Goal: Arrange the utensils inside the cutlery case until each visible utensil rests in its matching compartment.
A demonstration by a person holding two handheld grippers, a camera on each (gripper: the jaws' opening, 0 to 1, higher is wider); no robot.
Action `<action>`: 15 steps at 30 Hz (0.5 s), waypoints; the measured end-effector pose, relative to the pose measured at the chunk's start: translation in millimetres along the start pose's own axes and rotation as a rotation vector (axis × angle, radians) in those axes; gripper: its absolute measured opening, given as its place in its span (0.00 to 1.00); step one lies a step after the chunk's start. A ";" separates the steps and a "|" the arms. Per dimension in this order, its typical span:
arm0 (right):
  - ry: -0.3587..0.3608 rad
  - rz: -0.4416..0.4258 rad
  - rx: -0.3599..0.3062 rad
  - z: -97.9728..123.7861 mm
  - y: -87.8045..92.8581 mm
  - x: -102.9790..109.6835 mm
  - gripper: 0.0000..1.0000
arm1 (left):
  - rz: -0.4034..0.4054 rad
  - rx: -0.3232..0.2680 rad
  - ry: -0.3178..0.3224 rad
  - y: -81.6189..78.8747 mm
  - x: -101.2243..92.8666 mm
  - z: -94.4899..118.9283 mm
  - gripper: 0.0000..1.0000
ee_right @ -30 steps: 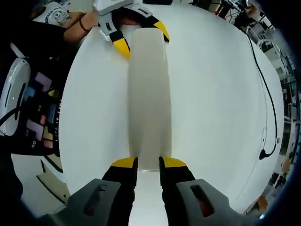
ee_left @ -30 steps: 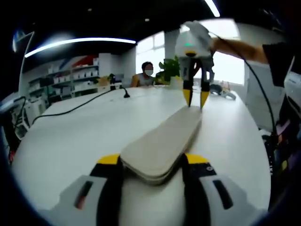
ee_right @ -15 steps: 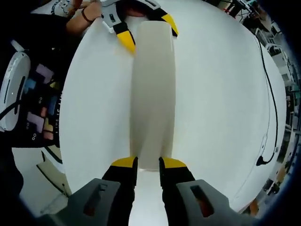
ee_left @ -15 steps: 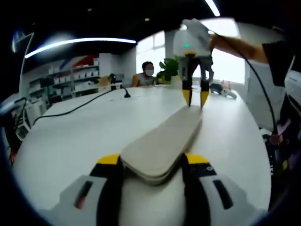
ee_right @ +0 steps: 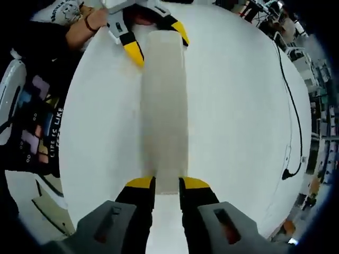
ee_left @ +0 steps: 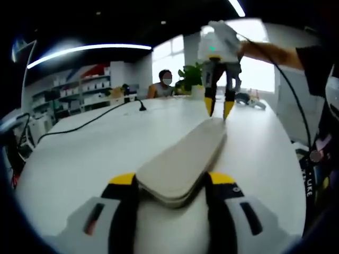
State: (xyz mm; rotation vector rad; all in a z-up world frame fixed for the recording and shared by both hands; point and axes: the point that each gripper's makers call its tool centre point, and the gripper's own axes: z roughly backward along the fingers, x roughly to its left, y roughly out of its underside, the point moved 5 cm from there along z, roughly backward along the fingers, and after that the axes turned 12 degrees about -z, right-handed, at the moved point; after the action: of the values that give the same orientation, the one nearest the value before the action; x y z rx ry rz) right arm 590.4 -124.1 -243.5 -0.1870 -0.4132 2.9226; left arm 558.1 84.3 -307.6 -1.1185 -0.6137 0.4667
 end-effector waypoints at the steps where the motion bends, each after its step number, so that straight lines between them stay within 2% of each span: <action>1: -0.003 -0.039 -0.072 7.2 -3.3 1.0 0.13 | 0.001 0.000 0.000 0.1 0.3 -0.3 0.54; 2: -0.011 -0.052 -0.101 11.9 -3.4 2.6 0.14 | 0.000 0.000 0.000 0.2 0.6 -0.7 0.54; 3: -0.027 -0.061 -0.158 19.5 -3.3 6.4 0.16 | 0.000 0.000 0.000 0.3 0.8 -1.0 0.54; 7: 0.043 -0.090 -0.333 37.2 -1.3 8.8 0.18 | 0.000 -0.001 0.001 0.7 1.5 -2.1 0.54; 9: 0.018 -0.126 -0.409 42.0 3.3 15.3 0.18 | 0.001 -0.001 0.002 0.9 1.6 -2.4 0.54; 10: -0.021 -0.122 -0.413 42.1 9.5 20.1 0.19 | 0.001 -0.001 0.003 1.0 1.6 -2.5 0.54; 13: -0.009 -0.220 -0.518 39.3 21.4 15.8 0.21 | -0.003 -0.003 0.003 1.2 1.7 -2.6 0.54; 15: 0.001 -0.282 -0.611 40.2 25.8 12.9 0.21 | -0.005 -0.004 0.005 1.3 1.6 -2.7 0.54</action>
State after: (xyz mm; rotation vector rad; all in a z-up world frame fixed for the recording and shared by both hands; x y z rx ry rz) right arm 567.6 -156.4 -213.8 -0.1900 -1.2138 2.4384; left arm 561.0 84.0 -309.2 -1.1209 -0.6134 0.4587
